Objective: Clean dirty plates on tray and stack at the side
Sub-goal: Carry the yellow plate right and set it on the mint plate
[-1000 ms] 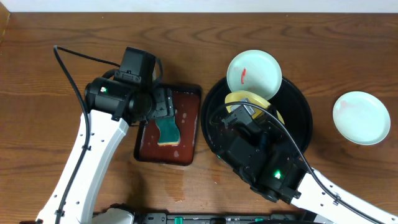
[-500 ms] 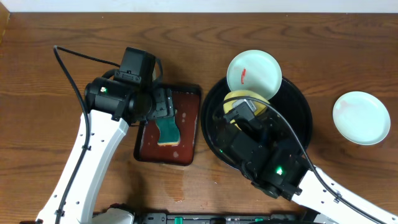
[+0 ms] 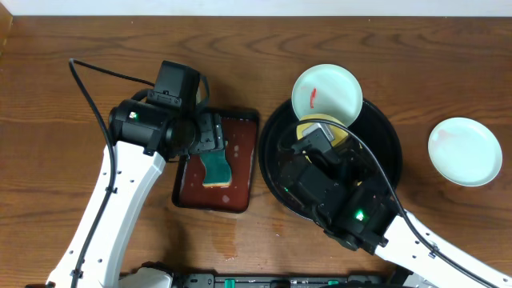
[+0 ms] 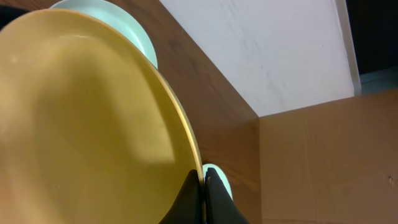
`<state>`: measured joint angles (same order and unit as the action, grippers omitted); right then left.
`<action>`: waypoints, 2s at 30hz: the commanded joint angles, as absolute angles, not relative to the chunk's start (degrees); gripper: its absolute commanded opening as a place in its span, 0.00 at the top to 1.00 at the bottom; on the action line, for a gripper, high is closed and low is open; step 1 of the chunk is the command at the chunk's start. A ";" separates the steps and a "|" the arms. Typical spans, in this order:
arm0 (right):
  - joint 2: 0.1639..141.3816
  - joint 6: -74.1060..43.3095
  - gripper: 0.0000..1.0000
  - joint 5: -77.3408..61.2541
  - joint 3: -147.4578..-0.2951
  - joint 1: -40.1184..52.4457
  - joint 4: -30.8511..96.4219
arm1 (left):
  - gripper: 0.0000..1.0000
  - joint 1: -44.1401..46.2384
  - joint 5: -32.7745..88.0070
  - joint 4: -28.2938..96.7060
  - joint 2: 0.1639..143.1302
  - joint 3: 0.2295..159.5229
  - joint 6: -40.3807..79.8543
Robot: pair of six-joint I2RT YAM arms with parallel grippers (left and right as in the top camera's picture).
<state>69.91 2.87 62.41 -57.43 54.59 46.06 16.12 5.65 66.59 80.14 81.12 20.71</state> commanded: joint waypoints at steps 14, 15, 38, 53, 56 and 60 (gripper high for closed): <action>70.08 -5.56 0.99 61.67 -58.28 51.33 45.89 | 0.20 15.77 5.10 66.74 80.25 81.38 20.16; 70.08 -7.62 0.99 59.53 -58.28 49.91 45.89 | 0.20 15.77 5.10 66.74 80.25 81.38 20.16; 75.26 -22.94 0.99 -7.22 -58.30 -37.60 38.20 | 0.20 15.77 5.10 66.74 80.25 81.38 20.16; 92.95 -19.62 0.57 -10.13 -58.30 -46.35 29.67 | 0.20 15.77 5.10 66.74 80.25 81.38 20.16; 91.70 -19.31 0.46 -23.86 -58.52 -45.63 25.10 | 0.20 15.77 5.10 66.72 80.25 81.38 20.16; 86.48 -19.42 0.44 -30.85 -58.61 -42.41 23.09 | 0.20 15.77 5.10 66.74 80.25 81.38 20.16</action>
